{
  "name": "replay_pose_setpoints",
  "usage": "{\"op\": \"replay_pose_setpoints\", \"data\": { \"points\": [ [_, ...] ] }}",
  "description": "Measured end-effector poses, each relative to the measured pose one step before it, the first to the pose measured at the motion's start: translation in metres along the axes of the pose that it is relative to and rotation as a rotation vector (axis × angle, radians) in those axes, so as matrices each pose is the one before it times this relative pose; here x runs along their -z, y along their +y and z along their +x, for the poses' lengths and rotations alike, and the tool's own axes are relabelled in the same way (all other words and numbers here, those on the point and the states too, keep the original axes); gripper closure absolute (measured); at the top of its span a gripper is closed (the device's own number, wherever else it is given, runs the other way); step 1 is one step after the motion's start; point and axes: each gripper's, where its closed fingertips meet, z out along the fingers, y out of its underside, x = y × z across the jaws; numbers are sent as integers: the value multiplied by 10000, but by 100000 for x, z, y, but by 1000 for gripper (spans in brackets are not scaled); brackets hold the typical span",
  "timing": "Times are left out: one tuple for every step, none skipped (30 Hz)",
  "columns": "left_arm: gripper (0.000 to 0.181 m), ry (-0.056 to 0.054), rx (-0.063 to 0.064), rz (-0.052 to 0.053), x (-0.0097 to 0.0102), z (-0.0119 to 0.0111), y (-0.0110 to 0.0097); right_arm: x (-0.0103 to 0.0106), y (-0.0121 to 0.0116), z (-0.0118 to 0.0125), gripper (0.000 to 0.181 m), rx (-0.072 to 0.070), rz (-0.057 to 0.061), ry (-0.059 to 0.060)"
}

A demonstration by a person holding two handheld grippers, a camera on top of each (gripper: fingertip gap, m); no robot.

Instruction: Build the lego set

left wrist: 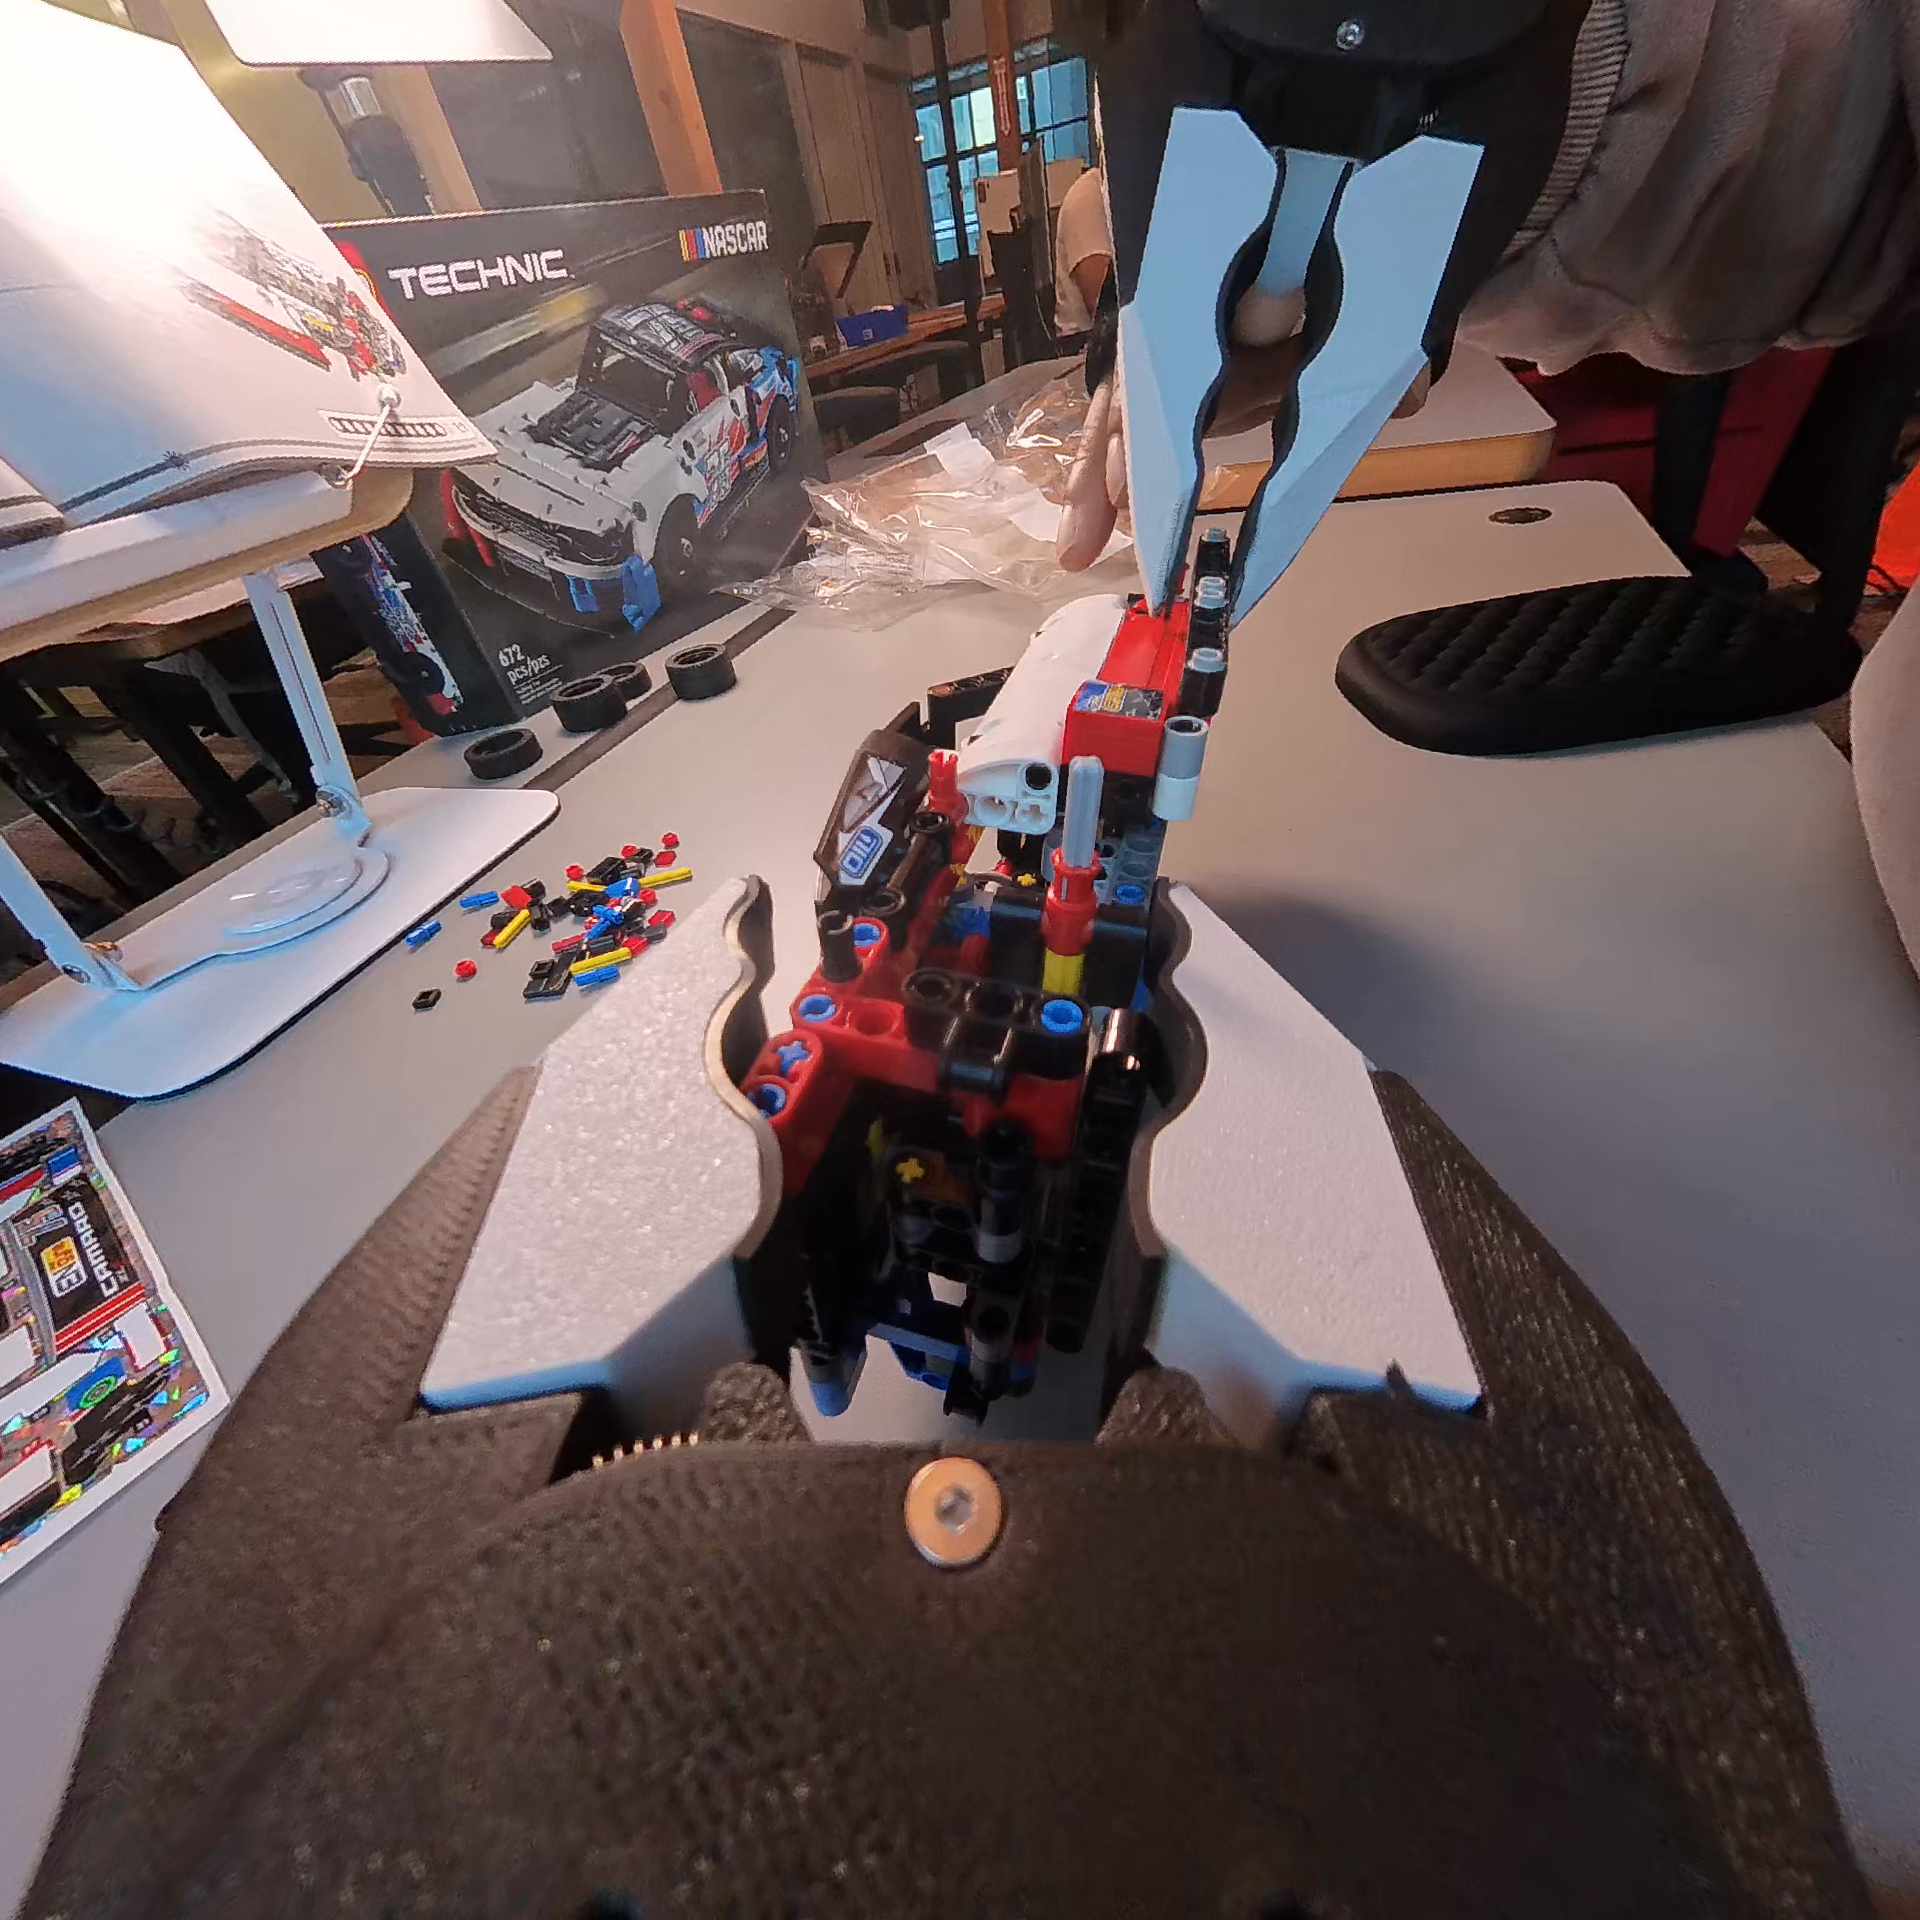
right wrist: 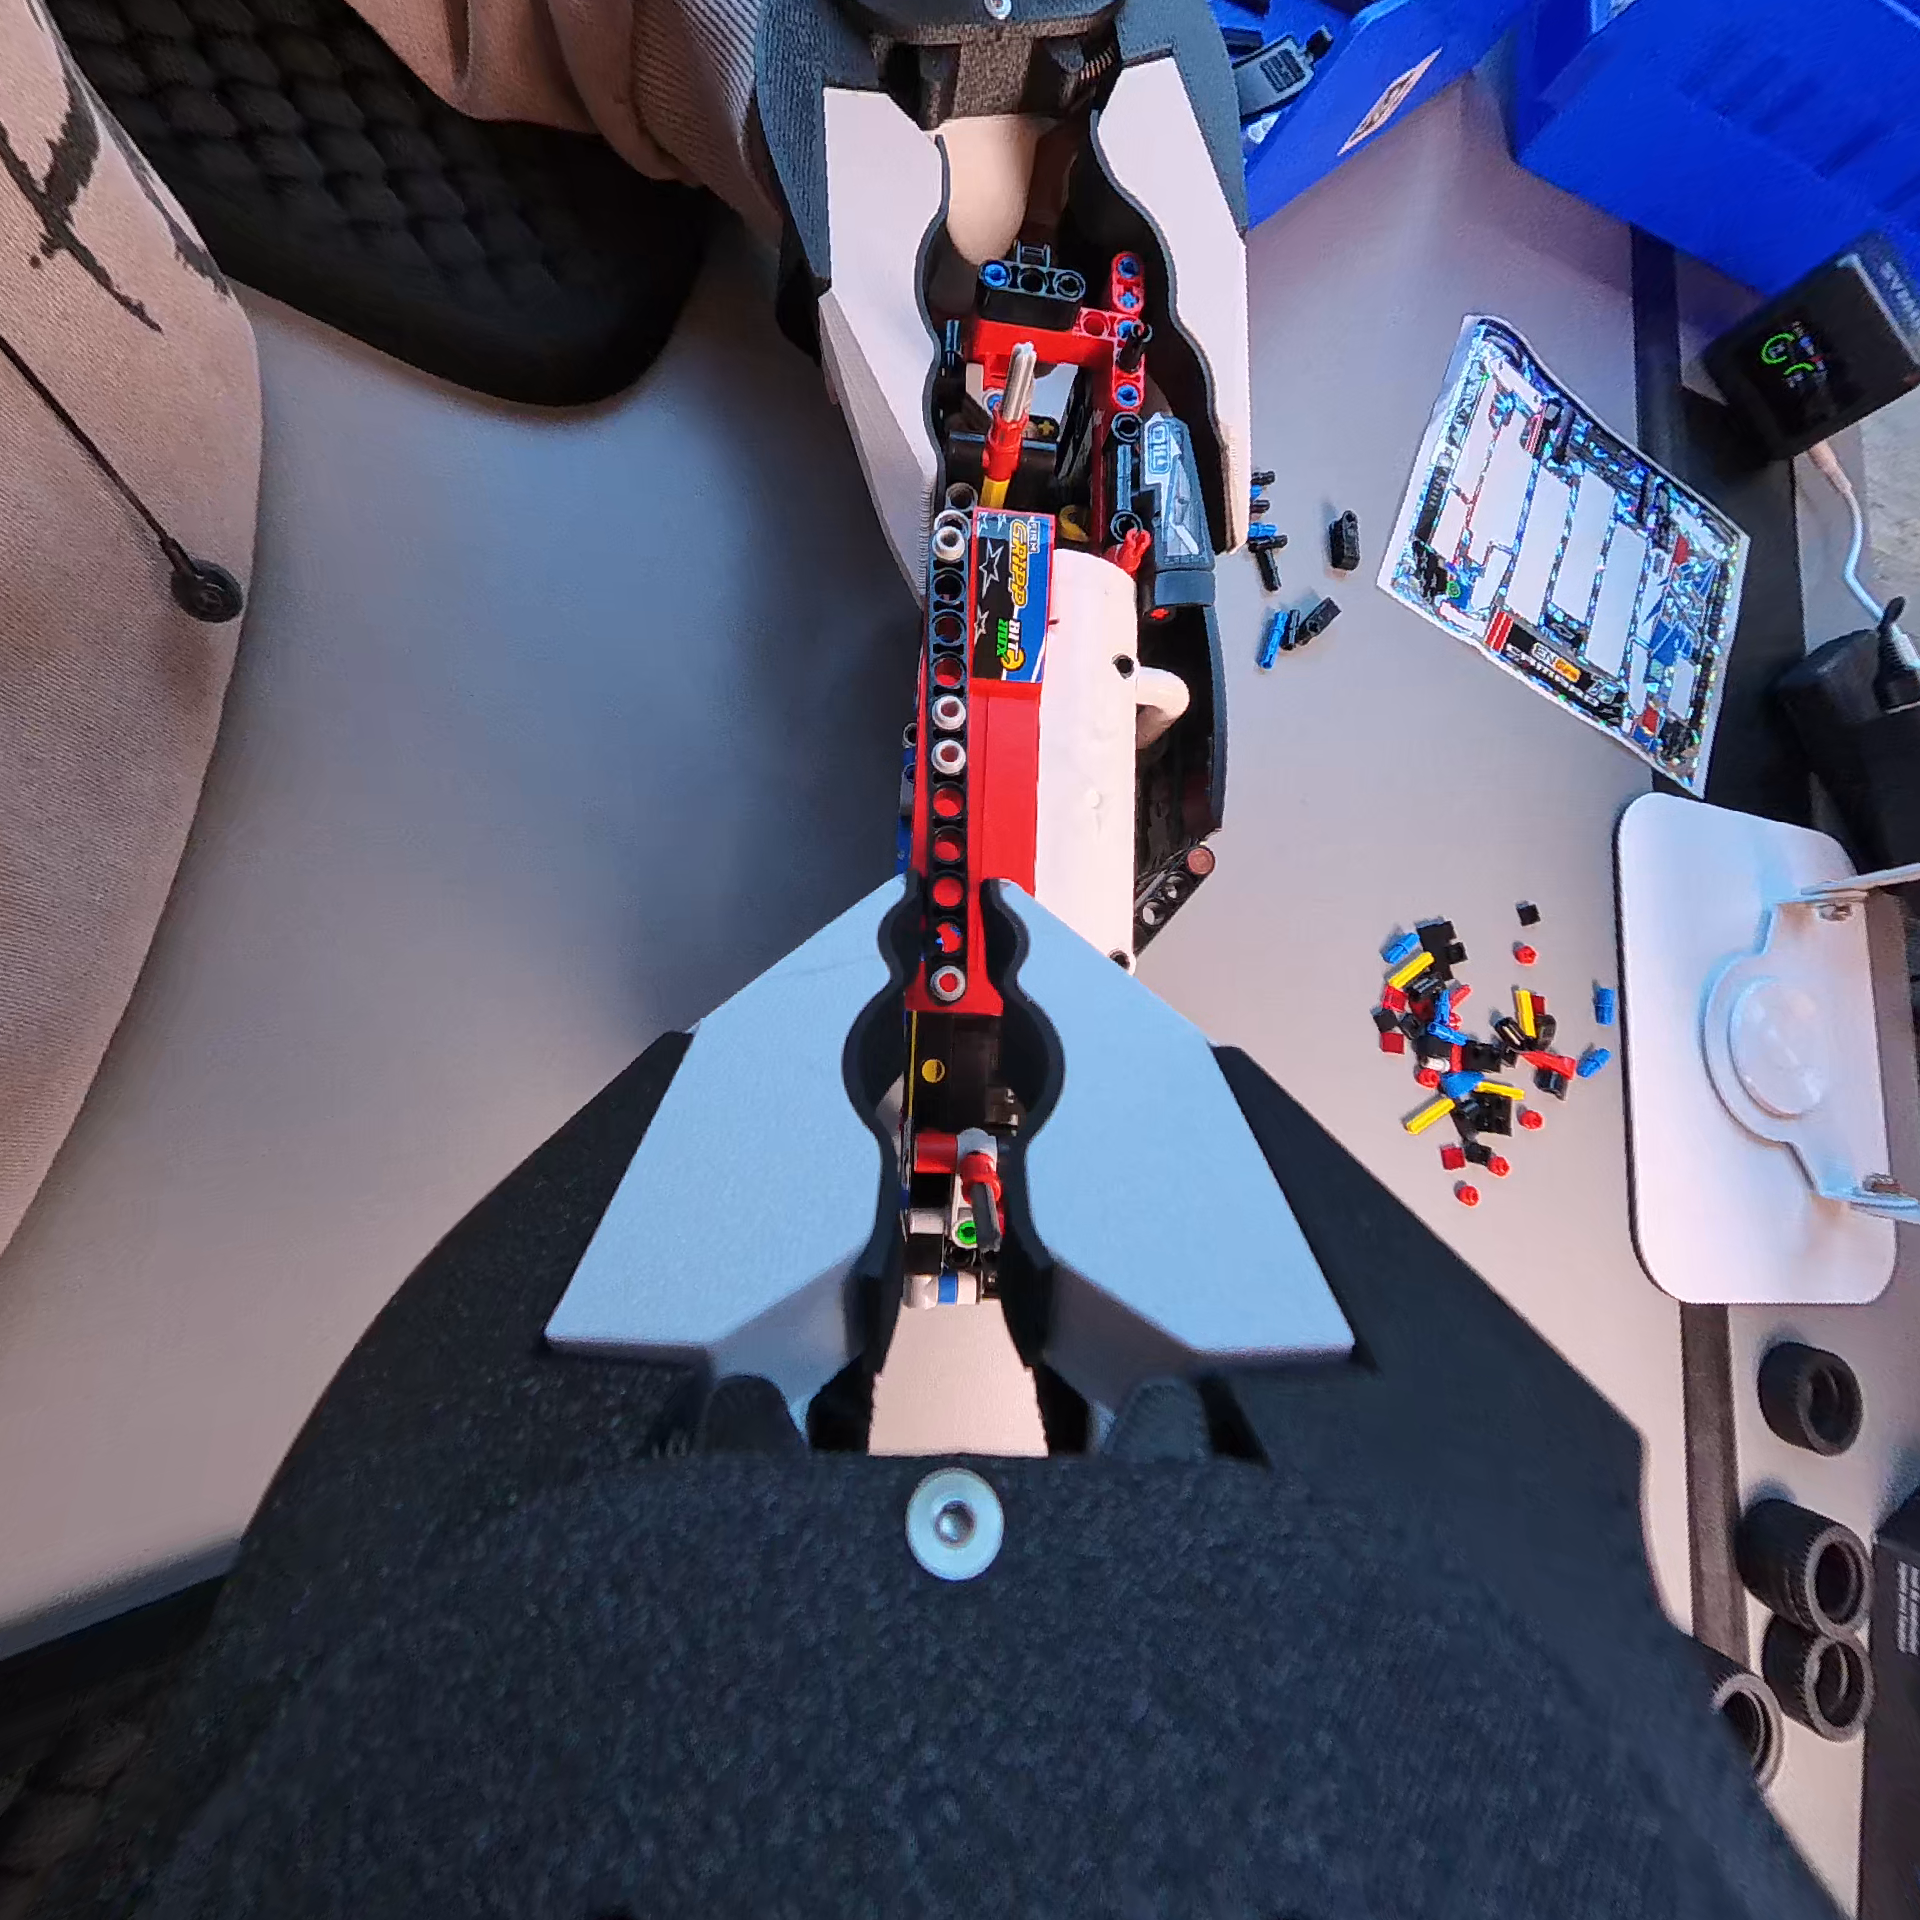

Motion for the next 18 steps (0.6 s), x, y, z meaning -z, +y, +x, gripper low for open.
{"op": "replay_pose_setpoints", "data": {
  "points": [
    [110,2,-1,2,-1,2,-2,-17,11,-42,172,4,-11,-20],
    [110,1,1,1,-1,2,-1,-34,48,-23,172,33,-23,2],
    [110,2,3,-1,-7,-2,1,-8,2,9,170,32,3,19],
    [110,0,2,1,-1,1,-2,18,-23,7,169,6,11,11],
    [110,1,6,0,-1,-9,2,36,-5,10,169,6,-2,5],
    [110,0,6,0,7,-3,2,56,-20,-47,168,38,20,-12],
    [110,-1,4,0,-7,-5,1,79,-54,23,168,33,38,41],
    [110,2,0,2,-1,3,-2,80,-56,20,168,18,31,31],
    [110,3,1,1,-1,4,-2,94,-69,11,169,2,32,28],
    [110,1,2,1,6,-4,1,94,-90,30,170,-15,58,34],
    [110,1,5,1,-8,-2,-2,77,-32,36,170,-40,22,14],
    [110,0,5,0,-1,-11,2,67,-21,55,171,-42,18,21],
    [110,-1,2,1,-1,1,-1,48,-48,36,171,-30,42,13],
    [110,1,3,0,-7,-3,0,58,-56,3,171,-16,39,13],
    [110,-1,-2,0,8,4,0,35,-27,-13,171,-5,20,1],
    [110,-1,-4,-1,-6,3,-1,39,-21,-26,171,8,17,11],
    [110,0,-3,0,8,5,0,10,-15,-73,171,15,14,-11],
    [110,0,-1,0,0,0,0,20,-11,-59,172,-4,14,-5]
  ]
}}
